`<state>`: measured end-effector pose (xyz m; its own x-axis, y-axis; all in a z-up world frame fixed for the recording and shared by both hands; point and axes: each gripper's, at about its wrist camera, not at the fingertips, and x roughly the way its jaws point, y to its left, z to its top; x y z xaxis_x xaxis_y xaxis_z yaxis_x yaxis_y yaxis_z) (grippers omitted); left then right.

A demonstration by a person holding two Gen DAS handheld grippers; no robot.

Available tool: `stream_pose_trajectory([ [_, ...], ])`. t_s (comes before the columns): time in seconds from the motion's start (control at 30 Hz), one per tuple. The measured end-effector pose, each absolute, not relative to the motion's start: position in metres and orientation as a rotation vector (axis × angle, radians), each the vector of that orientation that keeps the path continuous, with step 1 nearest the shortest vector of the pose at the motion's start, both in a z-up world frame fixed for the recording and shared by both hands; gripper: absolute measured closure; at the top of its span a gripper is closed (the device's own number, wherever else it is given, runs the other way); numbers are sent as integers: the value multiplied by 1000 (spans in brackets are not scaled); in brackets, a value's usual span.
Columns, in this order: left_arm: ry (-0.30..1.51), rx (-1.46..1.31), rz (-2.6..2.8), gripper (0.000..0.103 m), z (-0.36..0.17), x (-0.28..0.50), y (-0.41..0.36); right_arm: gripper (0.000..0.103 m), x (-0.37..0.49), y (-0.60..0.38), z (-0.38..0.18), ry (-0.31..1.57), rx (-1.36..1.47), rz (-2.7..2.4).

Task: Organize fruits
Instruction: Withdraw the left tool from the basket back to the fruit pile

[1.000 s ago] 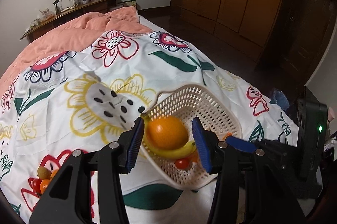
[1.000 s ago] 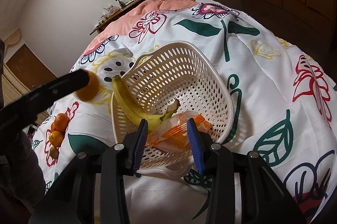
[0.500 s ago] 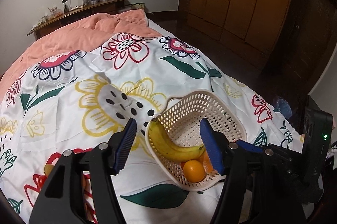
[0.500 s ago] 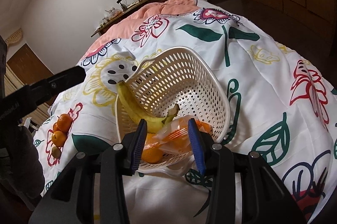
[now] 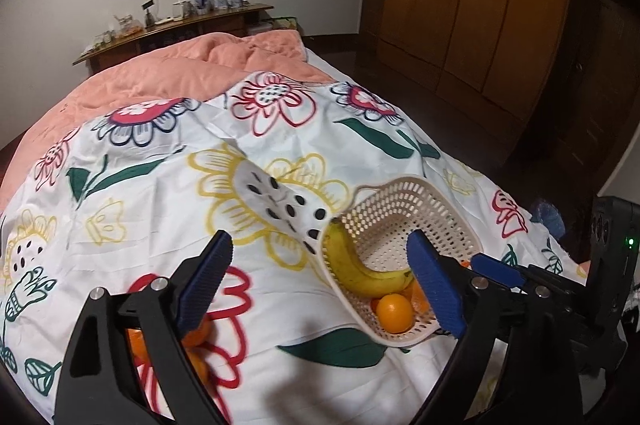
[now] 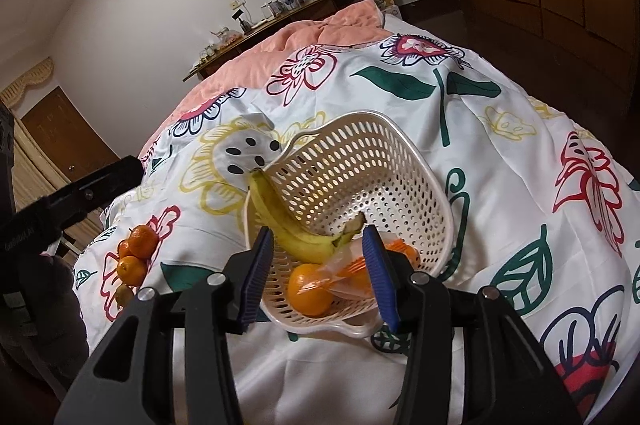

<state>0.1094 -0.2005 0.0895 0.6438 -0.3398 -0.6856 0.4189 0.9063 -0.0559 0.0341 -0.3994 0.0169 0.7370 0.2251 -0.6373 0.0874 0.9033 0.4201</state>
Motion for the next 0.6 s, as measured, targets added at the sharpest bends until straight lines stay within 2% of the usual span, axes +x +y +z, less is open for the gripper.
stream_pose_trajectory([
  [0.43,722,36,-279,9,109,111,-119,55,33,-379,30,736,428,121],
  [0.47,720,25,-268,9,110,110,-111,50,33,-378,31,733,428,127],
  [0.5,719,18,-260,9,111,111,-106,33,32,-376,31,725,428,129],
  [0.53,718,11,-251,9,112,111,-100,24,30,-375,33,712,426,129],
  [0.6,714,-4,-228,9,114,110,-85,22,28,-369,38,684,396,133],
])
